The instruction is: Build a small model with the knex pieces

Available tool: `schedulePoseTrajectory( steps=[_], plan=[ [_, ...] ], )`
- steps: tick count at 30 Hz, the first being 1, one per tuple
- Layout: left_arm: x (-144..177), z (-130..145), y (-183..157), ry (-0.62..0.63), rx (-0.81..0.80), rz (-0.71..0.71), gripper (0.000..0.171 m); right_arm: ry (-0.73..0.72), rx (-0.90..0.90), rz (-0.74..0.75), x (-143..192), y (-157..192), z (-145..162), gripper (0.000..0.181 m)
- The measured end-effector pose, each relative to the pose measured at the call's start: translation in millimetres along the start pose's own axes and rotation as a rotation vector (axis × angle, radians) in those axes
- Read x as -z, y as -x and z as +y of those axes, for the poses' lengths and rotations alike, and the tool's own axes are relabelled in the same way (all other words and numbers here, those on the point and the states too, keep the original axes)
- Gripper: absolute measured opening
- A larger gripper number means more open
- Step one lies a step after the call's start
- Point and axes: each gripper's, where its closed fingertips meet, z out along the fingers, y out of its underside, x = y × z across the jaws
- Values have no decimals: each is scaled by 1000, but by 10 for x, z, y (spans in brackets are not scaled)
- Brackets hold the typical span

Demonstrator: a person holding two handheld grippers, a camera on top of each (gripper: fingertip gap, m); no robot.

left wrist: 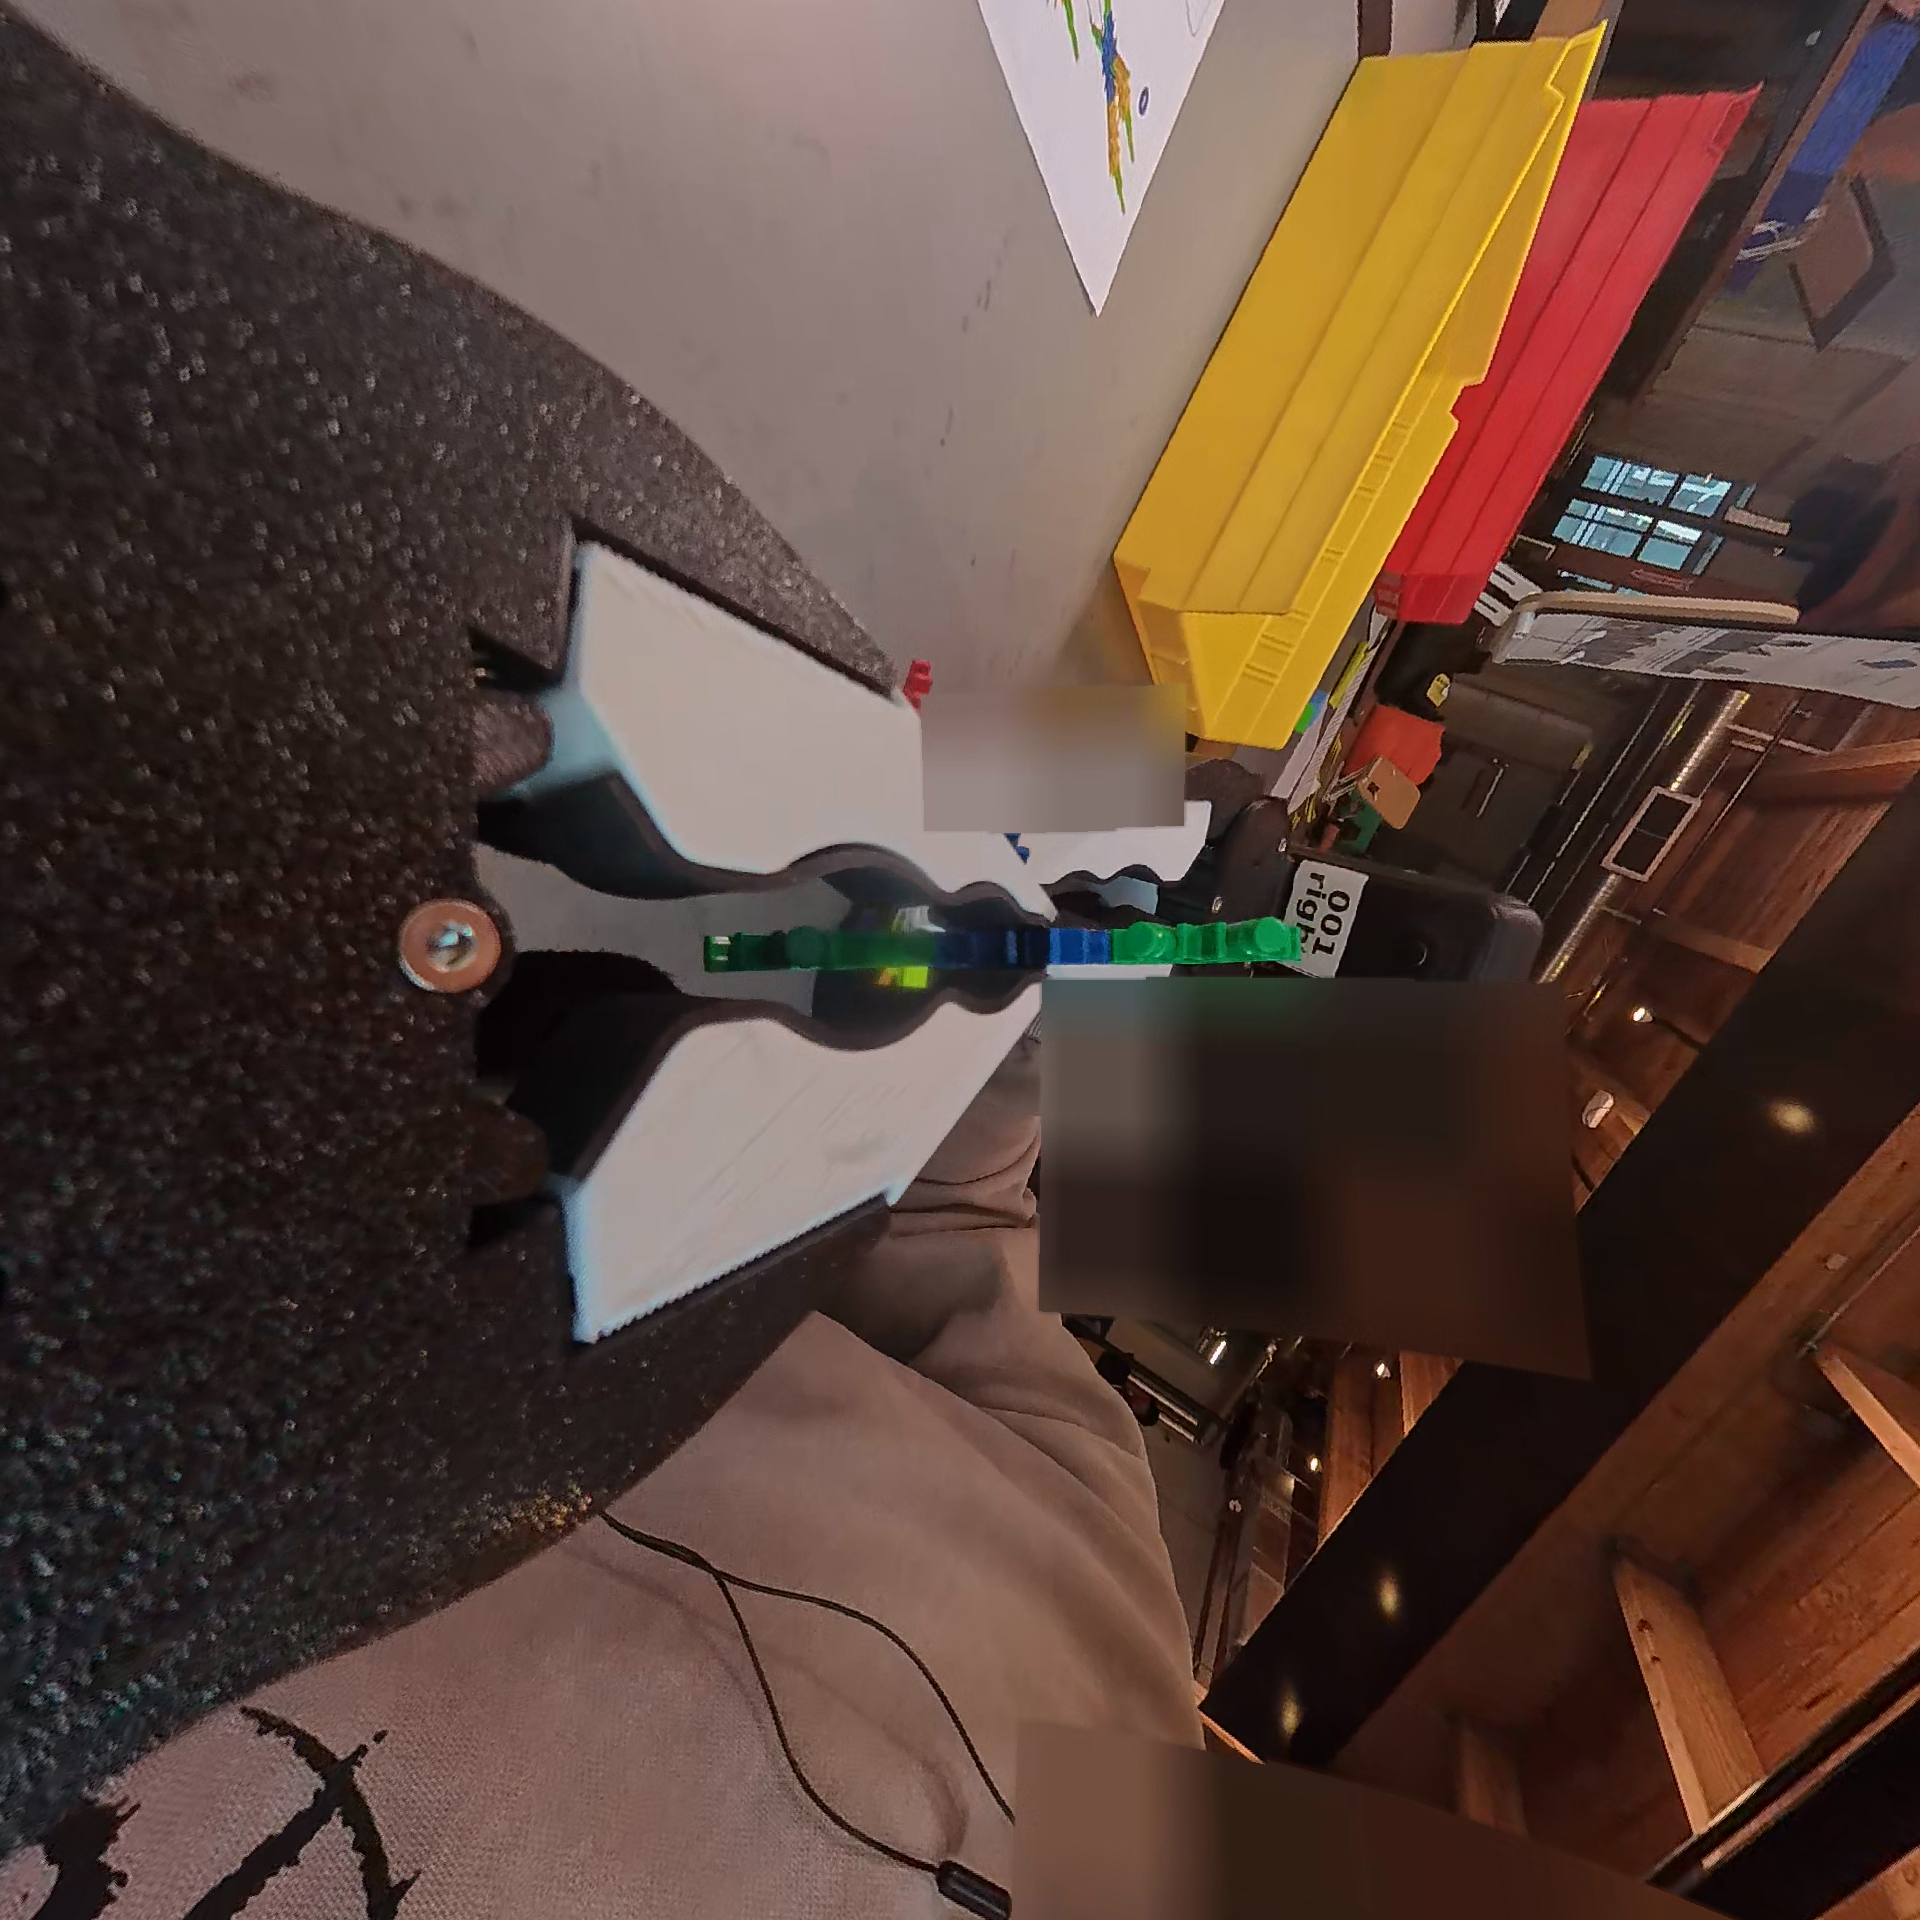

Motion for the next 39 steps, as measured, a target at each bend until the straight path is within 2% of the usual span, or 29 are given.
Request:
schedulePoseTrajectory(
  steps=[7, 11, 13, 19, 29, 32, 39],
  plan=[
    [15, -43, 16, -12, -73, -46, 5, -6, -26, 21, -8, -20, -32, 3],
    [93, -172, -10, -75, -47, -17, 5, 22, 23, 26, 3, 3, 10, 4],
    [100, -123, 34, -33, -74, -48, 5, 12, 29, -3, -2, 58, -9, 4],
    [8, -9, -39, 21, -99, -17, 5, 29, 17, 12, -35, 48, 13, 4],
    [-59, 89, 20, 130, -205, -131, 6, 34, 9, -12, -54, 71, 46, 4],
    [-41, 65, 13, 151, -212, -143, 12, -21, 8, -55, -68, 113, -5, 4],
    [-99, -154, -74, 94, -179, -142, 14, -162, -27, -96, -58, 129, -184, 3]
  ],
)
